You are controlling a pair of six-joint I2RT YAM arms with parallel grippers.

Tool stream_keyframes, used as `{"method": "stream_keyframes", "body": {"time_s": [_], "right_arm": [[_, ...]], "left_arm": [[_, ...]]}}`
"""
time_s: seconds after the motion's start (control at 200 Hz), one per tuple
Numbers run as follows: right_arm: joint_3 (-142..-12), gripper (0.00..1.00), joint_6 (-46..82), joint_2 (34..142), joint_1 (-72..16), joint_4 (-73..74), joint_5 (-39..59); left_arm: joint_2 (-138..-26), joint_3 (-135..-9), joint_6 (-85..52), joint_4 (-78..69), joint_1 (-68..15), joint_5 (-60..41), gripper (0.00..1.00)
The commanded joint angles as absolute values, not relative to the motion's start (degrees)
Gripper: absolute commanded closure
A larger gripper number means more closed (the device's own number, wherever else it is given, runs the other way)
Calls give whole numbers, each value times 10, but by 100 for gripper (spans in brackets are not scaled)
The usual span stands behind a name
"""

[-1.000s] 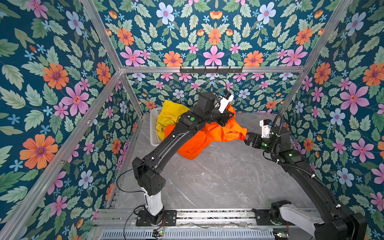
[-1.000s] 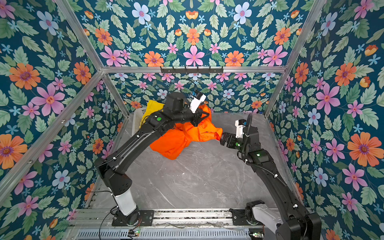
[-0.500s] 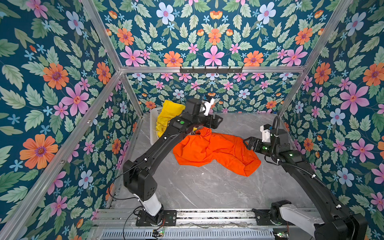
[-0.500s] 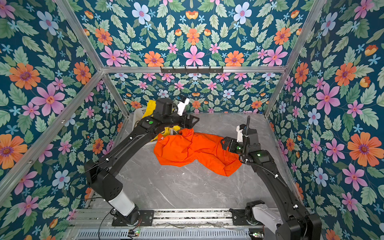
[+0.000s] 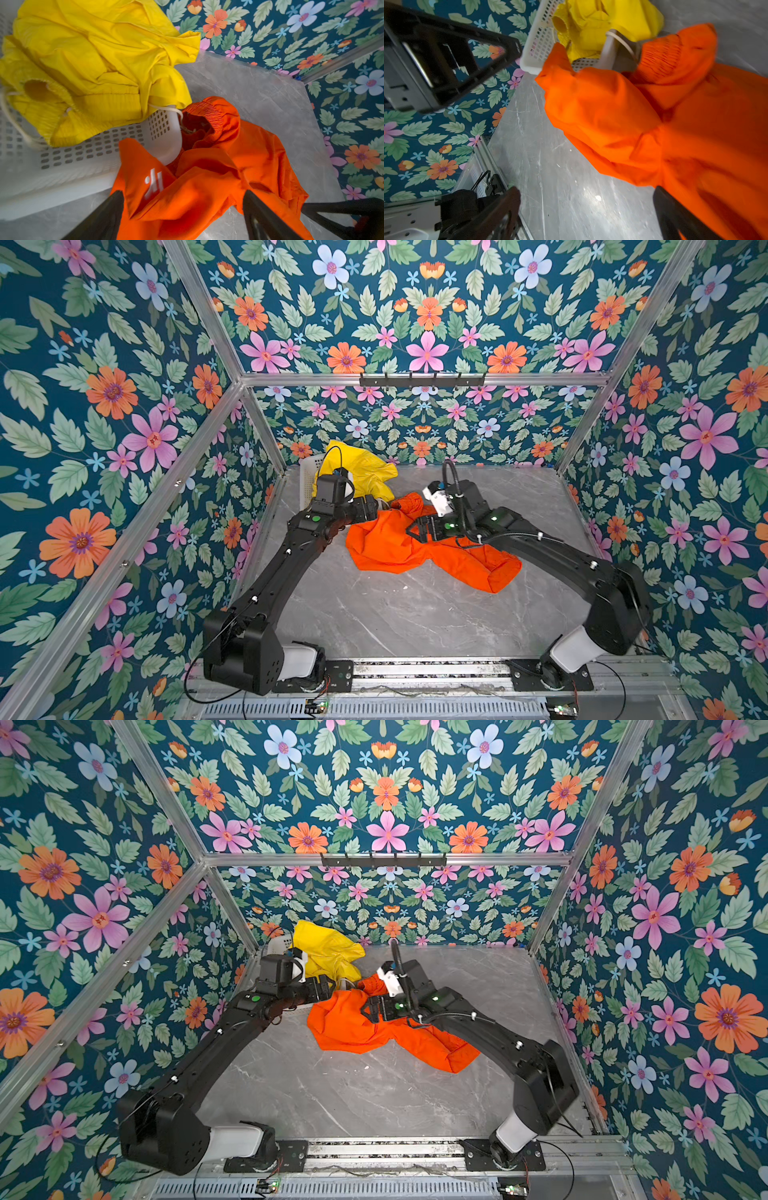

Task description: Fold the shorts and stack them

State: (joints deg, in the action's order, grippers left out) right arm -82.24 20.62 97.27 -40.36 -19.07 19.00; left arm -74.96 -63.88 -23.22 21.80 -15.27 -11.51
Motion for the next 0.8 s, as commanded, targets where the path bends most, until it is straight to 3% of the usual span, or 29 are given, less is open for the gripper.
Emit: {"method": "stream_keyframes", "body": {"time_s": [0.0, 0.215, 0.29, 0.425, 0.45, 0.495, 0.55, 0.795], "right_arm": [[-899, 1, 198, 1044, -413, -229, 151], [-1052, 5, 230, 1182, -413, -282, 156], [-1082, 14, 231, 1212, -413, -279, 167], [-1096, 43, 217, 1230, -413, -250, 208], [-1096, 53, 211, 1228, -413, -253, 209], [-1089, 83, 192, 1215, -412, -256, 212], [-1060, 97, 177, 1183, -410, -251, 199], [-812, 100, 188, 956, -337, -164, 172]], "left_arm": [[-732, -622, -253, 189, -128, -106, 9], [-718, -606, -252, 191, -107, -115, 10], [-718, -606, -249, 191, -104, -119, 10], [-724, -602, -245, 193, -97, -119, 11], [-726, -601, -245, 194, -95, -119, 11], [-730, -599, -245, 194, -94, -115, 11], [-736, -597, -244, 194, -94, -104, 12], [-813, -646, -205, 201, -121, -123, 16]]}}
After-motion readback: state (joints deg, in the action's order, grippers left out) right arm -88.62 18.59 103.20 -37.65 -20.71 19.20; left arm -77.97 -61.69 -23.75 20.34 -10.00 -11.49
